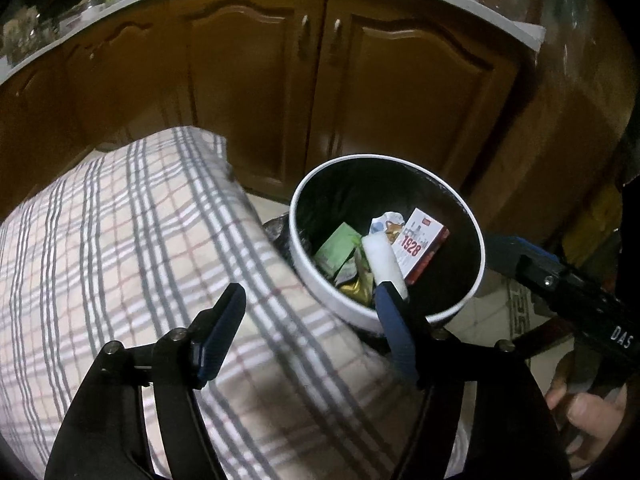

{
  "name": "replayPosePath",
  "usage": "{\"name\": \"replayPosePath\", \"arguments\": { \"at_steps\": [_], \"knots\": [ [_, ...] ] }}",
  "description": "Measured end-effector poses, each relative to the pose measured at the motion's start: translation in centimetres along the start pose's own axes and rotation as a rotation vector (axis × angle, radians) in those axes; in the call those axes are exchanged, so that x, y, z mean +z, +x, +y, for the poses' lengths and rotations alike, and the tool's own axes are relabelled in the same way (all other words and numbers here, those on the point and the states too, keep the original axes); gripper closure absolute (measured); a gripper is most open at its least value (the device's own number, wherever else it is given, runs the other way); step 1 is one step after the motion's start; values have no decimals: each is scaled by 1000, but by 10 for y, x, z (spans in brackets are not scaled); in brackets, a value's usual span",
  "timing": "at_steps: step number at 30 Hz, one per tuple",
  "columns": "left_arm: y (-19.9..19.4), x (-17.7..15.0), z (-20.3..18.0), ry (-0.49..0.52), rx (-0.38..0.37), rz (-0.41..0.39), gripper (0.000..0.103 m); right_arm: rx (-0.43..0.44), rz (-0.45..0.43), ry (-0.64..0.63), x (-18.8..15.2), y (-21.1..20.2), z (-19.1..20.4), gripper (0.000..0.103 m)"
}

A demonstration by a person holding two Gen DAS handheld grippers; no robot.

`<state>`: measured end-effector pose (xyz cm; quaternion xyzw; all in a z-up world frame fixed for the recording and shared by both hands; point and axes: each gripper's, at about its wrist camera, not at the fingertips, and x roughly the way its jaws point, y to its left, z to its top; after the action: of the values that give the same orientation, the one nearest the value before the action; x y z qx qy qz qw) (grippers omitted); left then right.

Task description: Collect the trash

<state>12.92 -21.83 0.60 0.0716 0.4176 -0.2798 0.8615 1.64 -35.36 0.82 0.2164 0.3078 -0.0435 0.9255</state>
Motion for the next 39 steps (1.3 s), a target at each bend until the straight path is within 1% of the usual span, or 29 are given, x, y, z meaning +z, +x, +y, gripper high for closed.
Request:
{"name": "replayPosePath", "arguments": {
  "at_steps": [3,7,11,14,16,18,24,26,27,29,30,31,33,39],
  "knots": [
    [-11,-12,8,-38,3,-16,29,-2,-28,10,-7,-6,5,11],
    [-27,-28,16,-74,17,-59,28,1,-84,17,-19,-18,13,8],
    [-45,-49,29,-106,46,-120,25,7,-151,10,-34,-31,23,7],
    [-57,-63,36,-127,65,-161,24,5,-188,-1,-44,-38,30,2],
    [-66,-72,40,-141,76,-197,22,1,-215,-20,-50,-43,36,2],
    [-74,-78,42,-148,85,-227,17,-8,-233,-38,-55,-48,39,1],
    [-108,-92,39,-134,126,-360,8,-39,-293,-106,-58,-68,56,0],
    [-120,-93,39,-136,136,-410,6,-59,-340,-144,-56,-80,66,0],
    [-127,-95,39,-138,144,-444,1,-67,-376,-166,-55,-87,72,0],
    [-139,-98,40,-137,176,-522,0,-82,-460,-213,-56,-99,84,0],
    [-143,-102,40,-135,206,-552,0,-94,-482,-227,-57,-100,88,0],
    [-143,-104,40,-133,227,-563,0,-113,-485,-234,-58,-97,90,0],
    [-141,-110,43,-129,261,-569,0,-129,-456,-229,-61,-87,90,0],
    [-125,-128,59,-139,300,-534,0,-103,-417,-193,-85,-63,81,0]
  ]
}}
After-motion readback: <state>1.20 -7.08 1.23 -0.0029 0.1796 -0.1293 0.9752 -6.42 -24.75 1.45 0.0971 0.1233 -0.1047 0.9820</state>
